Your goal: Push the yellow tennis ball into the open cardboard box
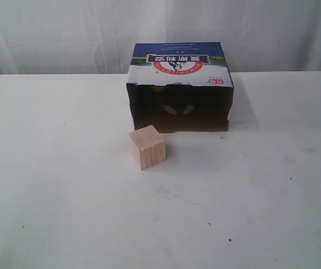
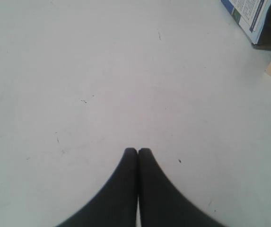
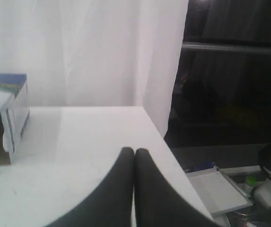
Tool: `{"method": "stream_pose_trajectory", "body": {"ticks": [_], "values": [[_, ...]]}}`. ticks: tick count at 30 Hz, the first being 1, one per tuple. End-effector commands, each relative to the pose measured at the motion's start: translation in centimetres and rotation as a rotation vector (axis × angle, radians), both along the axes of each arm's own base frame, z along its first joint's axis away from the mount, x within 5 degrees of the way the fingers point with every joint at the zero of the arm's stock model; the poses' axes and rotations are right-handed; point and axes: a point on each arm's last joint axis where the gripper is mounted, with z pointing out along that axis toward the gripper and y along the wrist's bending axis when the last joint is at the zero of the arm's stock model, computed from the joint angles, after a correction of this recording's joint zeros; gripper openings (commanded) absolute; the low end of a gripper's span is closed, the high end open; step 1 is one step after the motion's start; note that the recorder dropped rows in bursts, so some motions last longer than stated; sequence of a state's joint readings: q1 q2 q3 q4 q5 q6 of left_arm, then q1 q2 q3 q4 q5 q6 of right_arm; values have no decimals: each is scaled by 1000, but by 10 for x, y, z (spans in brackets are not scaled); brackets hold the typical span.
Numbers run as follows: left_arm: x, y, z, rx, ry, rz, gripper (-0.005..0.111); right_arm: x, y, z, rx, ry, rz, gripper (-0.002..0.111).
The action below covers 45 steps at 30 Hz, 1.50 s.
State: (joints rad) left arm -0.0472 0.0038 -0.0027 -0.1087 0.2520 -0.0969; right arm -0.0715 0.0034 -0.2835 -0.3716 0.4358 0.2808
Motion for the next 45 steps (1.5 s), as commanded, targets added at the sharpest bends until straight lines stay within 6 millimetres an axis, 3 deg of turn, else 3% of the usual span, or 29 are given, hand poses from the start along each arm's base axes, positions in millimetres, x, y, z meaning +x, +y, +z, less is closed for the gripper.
{"method": "stream_pose_trajectory", "body": {"ticks": [1, 3, 4, 12, 45], "values": [[0, -1, -1, -12, 3, -5, 0, 15, 7, -46, -67, 111, 85, 0], [0, -1, -1, -12, 3, -5, 0, 23, 9, -77, -33, 105, 114, 0], [0, -1, -1, -12, 3, -5, 0, 23, 10, -71, -36, 47, 112, 0], [0, -1, -1, -12, 3, -5, 0, 21, 7, -84, 7, 186, 51, 0], [0, -1, -1, -12, 3, -5, 0, 20, 7, -86, 12, 210, 50, 0]]}}
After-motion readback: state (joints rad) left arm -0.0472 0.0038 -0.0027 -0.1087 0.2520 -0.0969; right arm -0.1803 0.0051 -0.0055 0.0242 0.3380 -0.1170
